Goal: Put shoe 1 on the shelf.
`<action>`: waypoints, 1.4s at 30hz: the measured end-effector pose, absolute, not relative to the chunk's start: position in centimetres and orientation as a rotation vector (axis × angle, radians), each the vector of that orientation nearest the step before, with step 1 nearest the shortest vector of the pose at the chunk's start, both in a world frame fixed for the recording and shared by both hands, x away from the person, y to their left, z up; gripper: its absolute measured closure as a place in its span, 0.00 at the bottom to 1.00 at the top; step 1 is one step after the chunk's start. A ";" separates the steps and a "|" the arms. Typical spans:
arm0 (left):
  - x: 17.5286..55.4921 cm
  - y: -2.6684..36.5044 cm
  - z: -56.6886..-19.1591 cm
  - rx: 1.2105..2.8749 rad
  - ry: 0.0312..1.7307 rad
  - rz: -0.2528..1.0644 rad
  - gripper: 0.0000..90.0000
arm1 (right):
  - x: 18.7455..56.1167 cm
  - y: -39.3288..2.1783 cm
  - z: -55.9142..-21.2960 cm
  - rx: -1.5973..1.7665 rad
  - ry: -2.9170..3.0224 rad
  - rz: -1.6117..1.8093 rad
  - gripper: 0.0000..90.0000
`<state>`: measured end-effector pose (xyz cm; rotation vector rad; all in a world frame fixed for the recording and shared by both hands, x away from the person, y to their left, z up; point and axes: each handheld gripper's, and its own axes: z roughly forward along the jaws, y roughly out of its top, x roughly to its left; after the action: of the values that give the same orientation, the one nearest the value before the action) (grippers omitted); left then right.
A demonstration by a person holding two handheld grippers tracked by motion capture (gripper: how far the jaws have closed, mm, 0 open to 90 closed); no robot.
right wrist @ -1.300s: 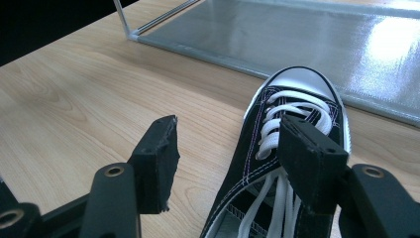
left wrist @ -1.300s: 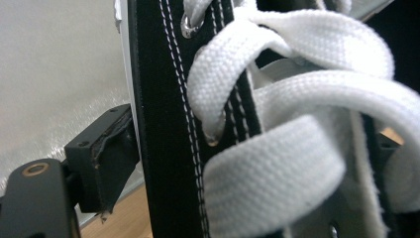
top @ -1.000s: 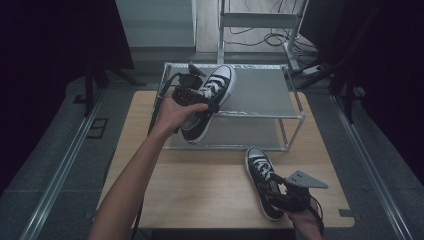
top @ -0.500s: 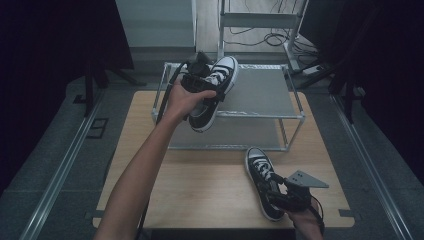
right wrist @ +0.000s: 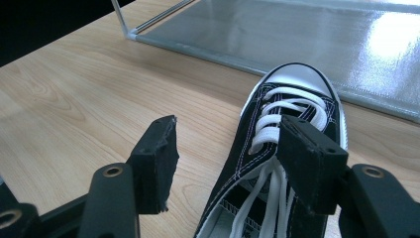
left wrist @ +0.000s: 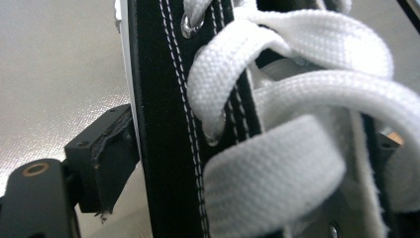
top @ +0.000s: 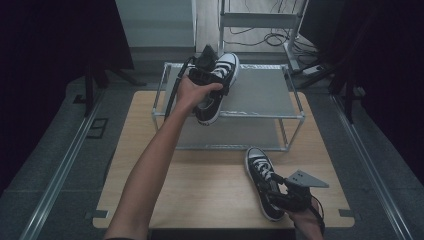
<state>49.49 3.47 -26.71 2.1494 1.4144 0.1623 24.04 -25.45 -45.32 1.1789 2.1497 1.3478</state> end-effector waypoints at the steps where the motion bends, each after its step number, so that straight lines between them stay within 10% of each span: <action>1: 49.7 3.4 -26.8 2.146 1.427 0.166 0.16 | 24.0 -25.5 -45.3 1.180 2.150 1.348 0.45; 42: 55.2 3.3 -26.9 2.012 1.710 0.177 0.16 | 24.0 -26.0 -45.1 1.194 2.131 1.379 0.45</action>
<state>55.18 3.32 -26.86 2.0122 1.7100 0.1771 24.04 -26.04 -45.05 1.1941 2.1309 1.3786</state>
